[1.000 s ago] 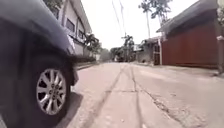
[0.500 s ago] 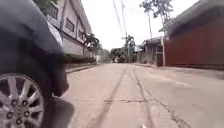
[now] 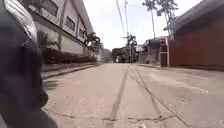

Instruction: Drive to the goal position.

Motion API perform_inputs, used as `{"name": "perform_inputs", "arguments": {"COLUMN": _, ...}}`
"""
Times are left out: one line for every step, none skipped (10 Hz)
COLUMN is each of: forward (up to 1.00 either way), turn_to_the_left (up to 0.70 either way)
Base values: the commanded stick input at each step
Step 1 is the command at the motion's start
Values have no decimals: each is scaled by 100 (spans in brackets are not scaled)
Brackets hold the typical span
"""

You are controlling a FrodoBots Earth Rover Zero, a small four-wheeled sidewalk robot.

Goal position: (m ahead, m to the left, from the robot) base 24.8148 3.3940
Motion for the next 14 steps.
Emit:
{"name": "perform_inputs", "arguments": {"forward": 100, "turn_to_the_left": 0}}
{"name": "perform_inputs", "arguments": {"forward": 100, "turn_to_the_left": 0}}
{"name": "perform_inputs", "arguments": {"forward": 100, "turn_to_the_left": 0}}
{"name": "perform_inputs", "arguments": {"forward": 100, "turn_to_the_left": 0}}
{"name": "perform_inputs", "arguments": {"forward": 100, "turn_to_the_left": 0}}
{"name": "perform_inputs", "arguments": {"forward": 100, "turn_to_the_left": 0}}
{"name": "perform_inputs", "arguments": {"forward": 100, "turn_to_the_left": 0}}
{"name": "perform_inputs", "arguments": {"forward": 100, "turn_to_the_left": 0}}
{"name": "perform_inputs", "arguments": {"forward": 100, "turn_to_the_left": 0}}
{"name": "perform_inputs", "arguments": {"forward": 100, "turn_to_the_left": 0}}
{"name": "perform_inputs", "arguments": {"forward": 100, "turn_to_the_left": 0}}
{"name": "perform_inputs", "arguments": {"forward": 100, "turn_to_the_left": 0}}
{"name": "perform_inputs", "arguments": {"forward": 100, "turn_to_the_left": 0}}
{"name": "perform_inputs", "arguments": {"forward": 100, "turn_to_the_left": 0}}
